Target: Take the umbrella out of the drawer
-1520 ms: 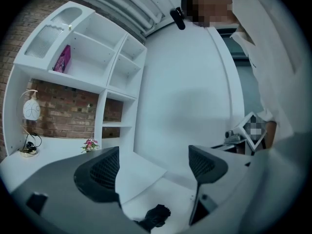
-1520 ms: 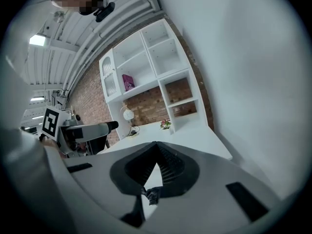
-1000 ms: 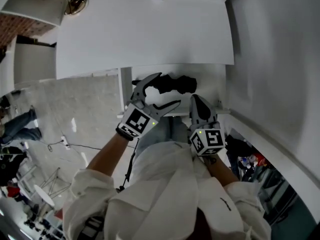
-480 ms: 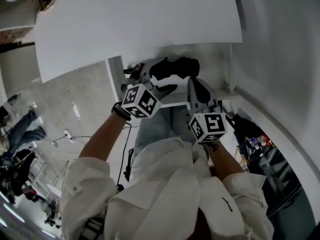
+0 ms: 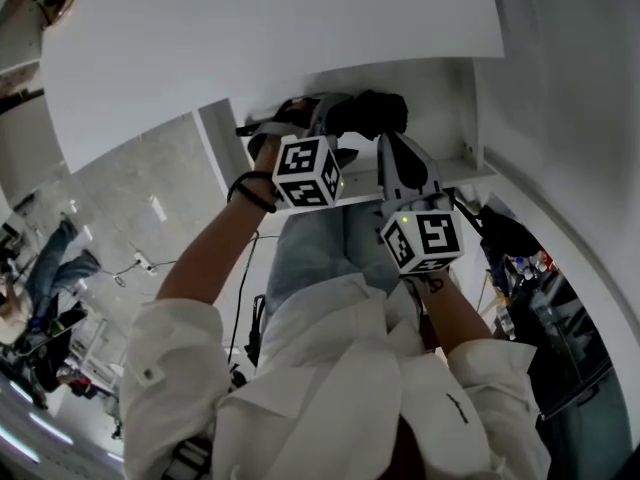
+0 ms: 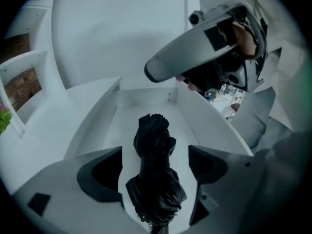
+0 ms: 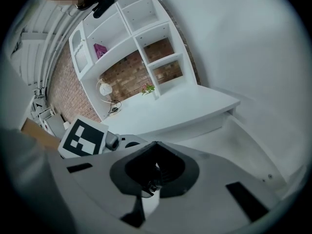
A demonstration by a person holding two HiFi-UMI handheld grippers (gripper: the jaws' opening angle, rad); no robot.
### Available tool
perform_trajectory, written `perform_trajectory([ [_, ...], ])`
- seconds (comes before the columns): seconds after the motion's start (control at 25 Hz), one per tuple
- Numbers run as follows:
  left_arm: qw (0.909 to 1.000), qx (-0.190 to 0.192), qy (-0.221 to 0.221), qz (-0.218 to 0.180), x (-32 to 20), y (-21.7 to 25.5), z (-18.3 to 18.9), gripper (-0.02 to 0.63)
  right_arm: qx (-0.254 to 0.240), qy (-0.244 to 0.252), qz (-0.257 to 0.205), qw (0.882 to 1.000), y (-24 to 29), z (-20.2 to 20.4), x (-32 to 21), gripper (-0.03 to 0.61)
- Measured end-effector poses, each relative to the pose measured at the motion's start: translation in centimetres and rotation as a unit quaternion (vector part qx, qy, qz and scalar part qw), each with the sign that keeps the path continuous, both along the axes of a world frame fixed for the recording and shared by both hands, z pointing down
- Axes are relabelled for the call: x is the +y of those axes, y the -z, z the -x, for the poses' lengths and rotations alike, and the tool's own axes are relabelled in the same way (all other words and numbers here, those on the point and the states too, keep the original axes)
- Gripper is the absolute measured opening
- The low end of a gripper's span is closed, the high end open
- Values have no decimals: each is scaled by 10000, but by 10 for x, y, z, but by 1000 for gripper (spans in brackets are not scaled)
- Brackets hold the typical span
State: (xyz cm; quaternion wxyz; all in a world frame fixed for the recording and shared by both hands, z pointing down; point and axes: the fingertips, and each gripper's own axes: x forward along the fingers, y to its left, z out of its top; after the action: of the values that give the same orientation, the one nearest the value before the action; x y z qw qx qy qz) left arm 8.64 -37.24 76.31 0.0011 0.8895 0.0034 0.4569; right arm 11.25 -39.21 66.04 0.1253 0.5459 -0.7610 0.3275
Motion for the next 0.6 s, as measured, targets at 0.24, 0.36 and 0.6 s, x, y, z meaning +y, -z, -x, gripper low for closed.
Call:
perform_trajectory([
  [0.24,9980,-488,-397,-38,4,-38,-3,426,-24,-33,120,9999,-18,4,6,17],
  [0.36,9968,-656,-462,0,5,-50,-5,428,-56,-54,161,9998,-24,4,9,17],
  [0.6,9930,-991,-631,89,10,-72,-8,426,-78,-61,201,9997,-33,6,13,17],
])
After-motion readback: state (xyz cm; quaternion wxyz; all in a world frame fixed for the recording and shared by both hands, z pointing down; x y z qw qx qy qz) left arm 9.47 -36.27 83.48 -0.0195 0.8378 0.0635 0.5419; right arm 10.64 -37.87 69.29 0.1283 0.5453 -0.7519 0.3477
